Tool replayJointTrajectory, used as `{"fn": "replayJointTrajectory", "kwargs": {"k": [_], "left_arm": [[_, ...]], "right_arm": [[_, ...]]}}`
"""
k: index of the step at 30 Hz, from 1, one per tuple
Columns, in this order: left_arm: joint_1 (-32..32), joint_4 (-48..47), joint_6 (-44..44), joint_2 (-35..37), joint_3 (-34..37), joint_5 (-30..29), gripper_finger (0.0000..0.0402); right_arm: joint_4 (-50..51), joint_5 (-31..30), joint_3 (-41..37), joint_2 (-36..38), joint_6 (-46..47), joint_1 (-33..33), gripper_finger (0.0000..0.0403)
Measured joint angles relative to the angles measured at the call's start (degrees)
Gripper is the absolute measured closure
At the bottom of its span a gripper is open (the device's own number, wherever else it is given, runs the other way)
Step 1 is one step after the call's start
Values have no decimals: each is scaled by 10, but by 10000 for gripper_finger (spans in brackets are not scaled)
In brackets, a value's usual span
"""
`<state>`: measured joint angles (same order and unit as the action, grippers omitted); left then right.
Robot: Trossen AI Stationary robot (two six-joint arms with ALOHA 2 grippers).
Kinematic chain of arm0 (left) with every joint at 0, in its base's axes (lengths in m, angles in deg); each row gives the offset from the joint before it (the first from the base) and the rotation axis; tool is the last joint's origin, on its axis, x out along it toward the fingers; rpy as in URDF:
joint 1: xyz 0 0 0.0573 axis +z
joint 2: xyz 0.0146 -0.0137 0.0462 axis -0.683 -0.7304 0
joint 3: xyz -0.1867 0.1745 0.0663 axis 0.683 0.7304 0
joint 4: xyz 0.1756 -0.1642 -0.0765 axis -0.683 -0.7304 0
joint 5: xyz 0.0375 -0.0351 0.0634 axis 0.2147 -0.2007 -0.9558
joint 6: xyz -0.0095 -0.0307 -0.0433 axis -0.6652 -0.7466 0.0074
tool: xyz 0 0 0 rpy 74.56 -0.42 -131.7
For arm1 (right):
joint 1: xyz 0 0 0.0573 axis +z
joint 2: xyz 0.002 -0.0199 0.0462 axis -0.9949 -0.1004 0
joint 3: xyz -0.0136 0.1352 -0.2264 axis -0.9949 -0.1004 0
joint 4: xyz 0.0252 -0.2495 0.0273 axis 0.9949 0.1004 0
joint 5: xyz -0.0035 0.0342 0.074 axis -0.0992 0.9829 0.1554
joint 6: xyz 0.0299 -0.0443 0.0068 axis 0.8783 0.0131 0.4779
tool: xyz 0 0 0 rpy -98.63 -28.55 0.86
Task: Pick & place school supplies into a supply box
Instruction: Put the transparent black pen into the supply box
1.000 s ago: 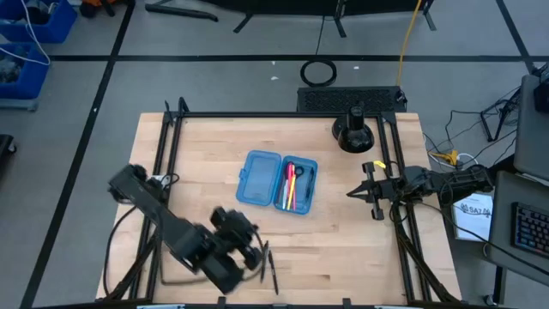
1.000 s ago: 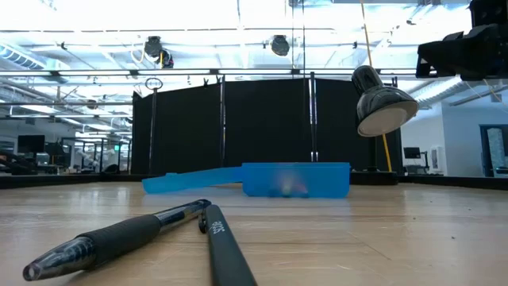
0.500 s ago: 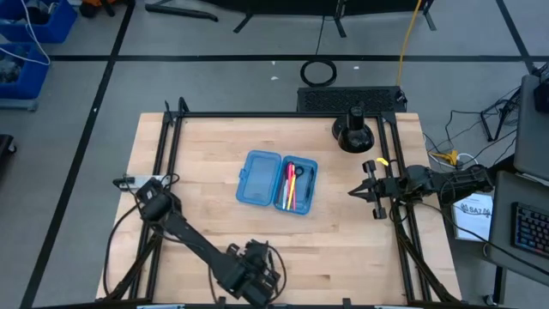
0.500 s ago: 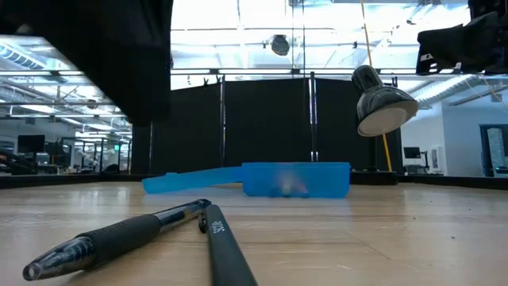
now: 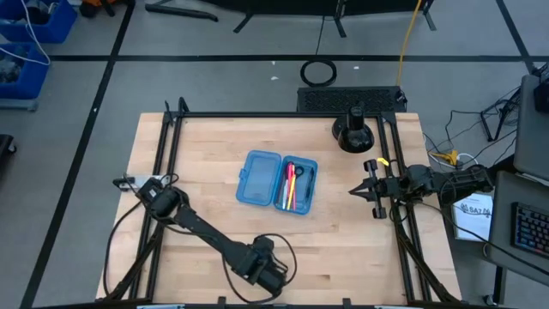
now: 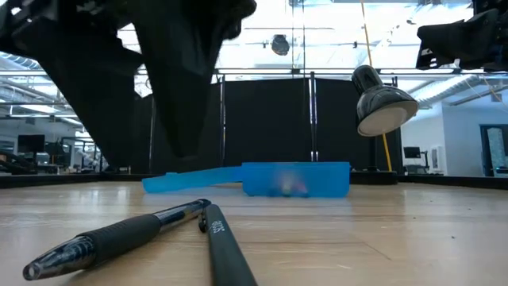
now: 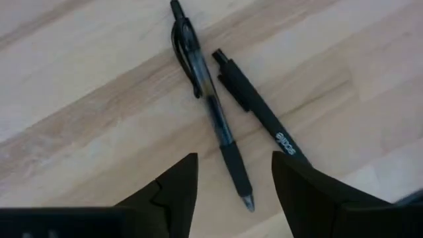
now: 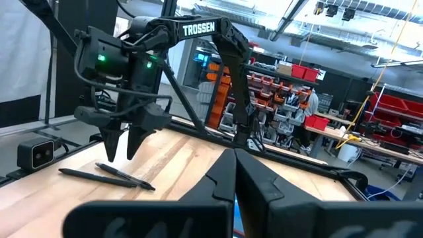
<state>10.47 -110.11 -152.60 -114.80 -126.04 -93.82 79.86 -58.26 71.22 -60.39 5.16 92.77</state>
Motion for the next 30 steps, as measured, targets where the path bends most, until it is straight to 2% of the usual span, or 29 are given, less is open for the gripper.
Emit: {"fn": "replayJointTrajectory", "kwargs": {"k": [8, 24, 27, 30], "left_arm": [[5, 2, 0, -2, 0, 8, 204], [-2, 5, 9, -82, -5, 49, 204], [-2, -23, -4, -89, -7, 72, 212], [-3, -35, -5, -89, -7, 67, 234]], "right_arm": [[0, 0, 0, 0, -1, 0, 403], [-1, -4, 0, -1, 7, 0, 403], [-1, -21, 0, -1, 6, 0, 403], [-1, -45, 0, -1, 8, 0, 403]]}}
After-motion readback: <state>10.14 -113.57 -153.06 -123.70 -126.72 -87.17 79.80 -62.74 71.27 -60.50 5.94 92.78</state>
